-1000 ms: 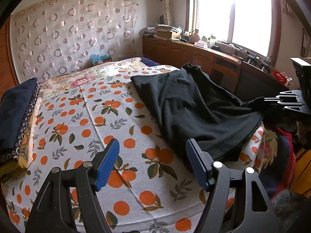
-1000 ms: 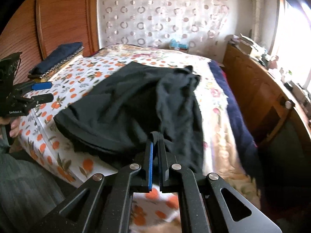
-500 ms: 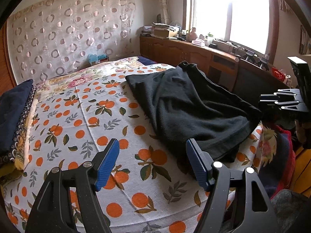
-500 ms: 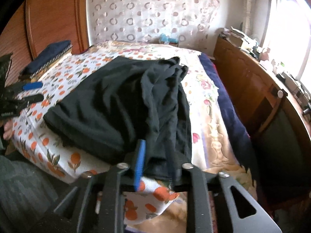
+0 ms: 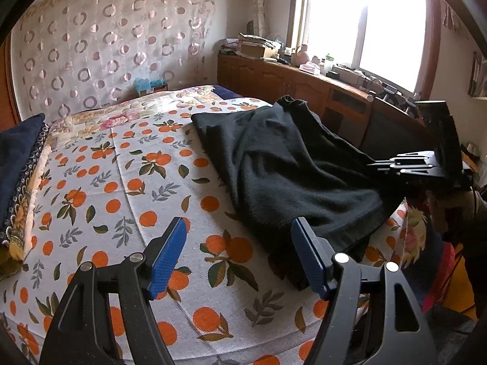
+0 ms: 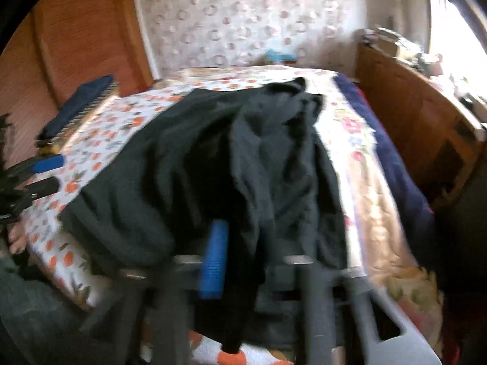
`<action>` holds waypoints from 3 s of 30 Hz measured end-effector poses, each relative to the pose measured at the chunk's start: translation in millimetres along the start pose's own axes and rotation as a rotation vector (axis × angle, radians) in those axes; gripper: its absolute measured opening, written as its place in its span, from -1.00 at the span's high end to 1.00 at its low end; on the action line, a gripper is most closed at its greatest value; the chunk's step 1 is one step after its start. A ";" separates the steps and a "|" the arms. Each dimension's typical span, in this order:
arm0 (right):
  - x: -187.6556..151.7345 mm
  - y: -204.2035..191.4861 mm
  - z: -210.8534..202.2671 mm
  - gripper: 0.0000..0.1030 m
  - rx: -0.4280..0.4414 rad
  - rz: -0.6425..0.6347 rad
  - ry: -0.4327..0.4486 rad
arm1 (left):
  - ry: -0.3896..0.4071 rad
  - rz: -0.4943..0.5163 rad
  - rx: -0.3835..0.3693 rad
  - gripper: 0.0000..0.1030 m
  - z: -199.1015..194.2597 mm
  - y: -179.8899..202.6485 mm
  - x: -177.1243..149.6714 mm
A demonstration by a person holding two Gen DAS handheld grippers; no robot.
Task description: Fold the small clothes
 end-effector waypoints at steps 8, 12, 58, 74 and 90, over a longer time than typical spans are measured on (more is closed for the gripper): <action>-20.6 20.8 -37.2 0.93 -0.083 0.046 0.031 | -0.018 0.010 0.001 -0.42 7.4 5.9 -0.9; -30.1 26.1 -32.4 0.93 -0.118 0.067 -0.008 | -0.015 0.017 0.006 -0.42 8.2 7.1 0.7; 132.8 120.2 139.4 -0.31 -0.077 0.065 -0.059 | -0.178 0.021 0.028 -0.56 209.1 -61.1 162.6; 135.3 137.2 138.5 0.73 0.116 0.066 -0.026 | -0.220 0.022 -0.097 0.73 224.0 -50.9 161.4; 157.7 88.8 59.0 0.86 0.099 -0.102 0.270 | 0.089 -0.085 -0.123 0.84 85.4 -61.7 192.8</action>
Point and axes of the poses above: each gripper's, at about its wrist camera, not at the fingertips, and z roughly the way its jaws point, y to its right, x to its top, the point moved 2 cm from there along z, roughly the way its jaws point, and after that the axes turned 7 degrees about -z, right-handed, at the moved point
